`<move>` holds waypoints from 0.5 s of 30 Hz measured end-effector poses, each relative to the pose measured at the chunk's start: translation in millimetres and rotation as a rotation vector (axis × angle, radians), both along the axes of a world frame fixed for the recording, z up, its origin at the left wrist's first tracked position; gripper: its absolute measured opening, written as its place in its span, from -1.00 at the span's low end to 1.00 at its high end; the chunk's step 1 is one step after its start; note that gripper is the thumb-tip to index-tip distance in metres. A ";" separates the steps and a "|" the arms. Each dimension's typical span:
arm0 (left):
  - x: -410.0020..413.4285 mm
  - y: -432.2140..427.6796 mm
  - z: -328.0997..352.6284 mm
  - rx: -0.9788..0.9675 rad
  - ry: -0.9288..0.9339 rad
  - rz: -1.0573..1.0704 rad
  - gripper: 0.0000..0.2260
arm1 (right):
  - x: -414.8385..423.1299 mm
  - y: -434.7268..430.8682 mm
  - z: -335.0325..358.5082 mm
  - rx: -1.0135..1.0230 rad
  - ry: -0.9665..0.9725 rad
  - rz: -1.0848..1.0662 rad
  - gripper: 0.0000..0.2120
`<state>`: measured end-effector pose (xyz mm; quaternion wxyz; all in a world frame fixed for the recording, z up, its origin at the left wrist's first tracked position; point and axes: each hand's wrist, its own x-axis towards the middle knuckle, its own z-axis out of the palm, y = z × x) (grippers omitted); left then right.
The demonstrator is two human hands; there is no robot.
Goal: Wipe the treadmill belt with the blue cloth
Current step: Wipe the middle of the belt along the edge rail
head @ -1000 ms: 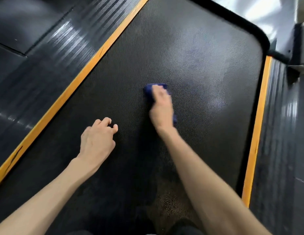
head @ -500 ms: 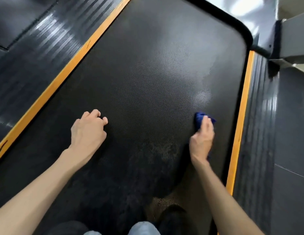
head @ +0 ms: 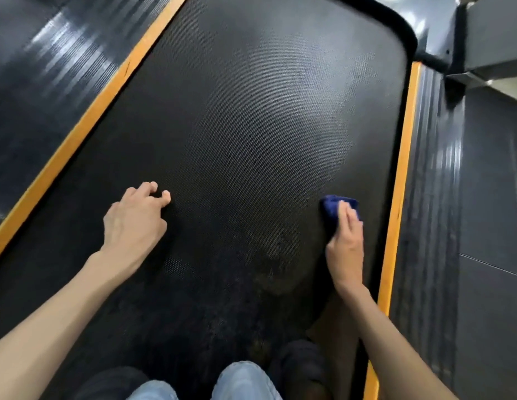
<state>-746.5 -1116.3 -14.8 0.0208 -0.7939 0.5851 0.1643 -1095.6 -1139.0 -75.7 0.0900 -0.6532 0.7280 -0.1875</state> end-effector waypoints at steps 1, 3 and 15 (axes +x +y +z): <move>-1.6 -1.2 -0.3 0.001 -0.003 0.000 -0.53 | -1.6 -2.5 1.0 0.010 -0.046 -0.152 -0.45; -3.5 -2.6 -0.8 -0.003 -0.007 0.003 -0.57 | 26.8 -2.8 1.6 -0.018 -0.122 -0.333 -0.44; 1.0 -0.5 0.6 -0.035 -0.010 0.009 -0.52 | 96.6 24.8 -0.2 0.004 -0.077 0.662 -0.51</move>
